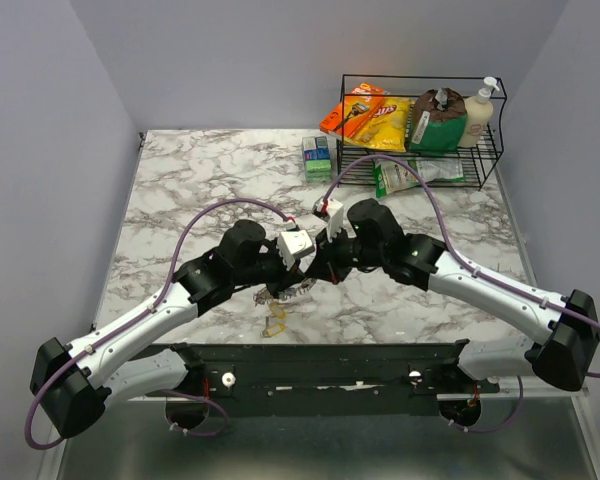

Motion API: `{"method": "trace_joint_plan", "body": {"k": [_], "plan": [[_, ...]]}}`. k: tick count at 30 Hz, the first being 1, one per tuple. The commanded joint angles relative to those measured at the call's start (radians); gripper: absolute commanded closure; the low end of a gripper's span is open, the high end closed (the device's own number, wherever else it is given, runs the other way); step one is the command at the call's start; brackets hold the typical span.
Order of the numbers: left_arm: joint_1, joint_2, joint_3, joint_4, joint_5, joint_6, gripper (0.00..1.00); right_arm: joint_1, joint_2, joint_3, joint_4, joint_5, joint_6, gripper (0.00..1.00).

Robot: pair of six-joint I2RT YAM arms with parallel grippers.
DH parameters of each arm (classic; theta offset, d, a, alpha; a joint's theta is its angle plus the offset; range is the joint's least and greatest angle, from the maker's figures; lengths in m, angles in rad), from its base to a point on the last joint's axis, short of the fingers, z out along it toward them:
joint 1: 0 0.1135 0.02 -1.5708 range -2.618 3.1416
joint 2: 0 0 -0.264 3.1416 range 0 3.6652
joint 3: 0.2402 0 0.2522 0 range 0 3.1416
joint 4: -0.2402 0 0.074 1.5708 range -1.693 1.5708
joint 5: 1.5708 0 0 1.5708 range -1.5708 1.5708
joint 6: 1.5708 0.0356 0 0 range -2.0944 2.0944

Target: Put the keys on the keyring

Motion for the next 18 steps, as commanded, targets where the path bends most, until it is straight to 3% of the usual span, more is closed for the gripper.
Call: {"method": "trace_joint_plan", "body": {"k": [1,18], "plan": [[-0.005,-0.007,0.044,0.022,-0.004,-0.009,1.00,0.017,0.016,0.040,-0.020,0.073,-0.003,1.00],[-0.005,-0.016,0.037,0.022,-0.002,-0.007,1.00,0.031,0.017,0.054,-0.091,0.193,0.010,1.00]]}}
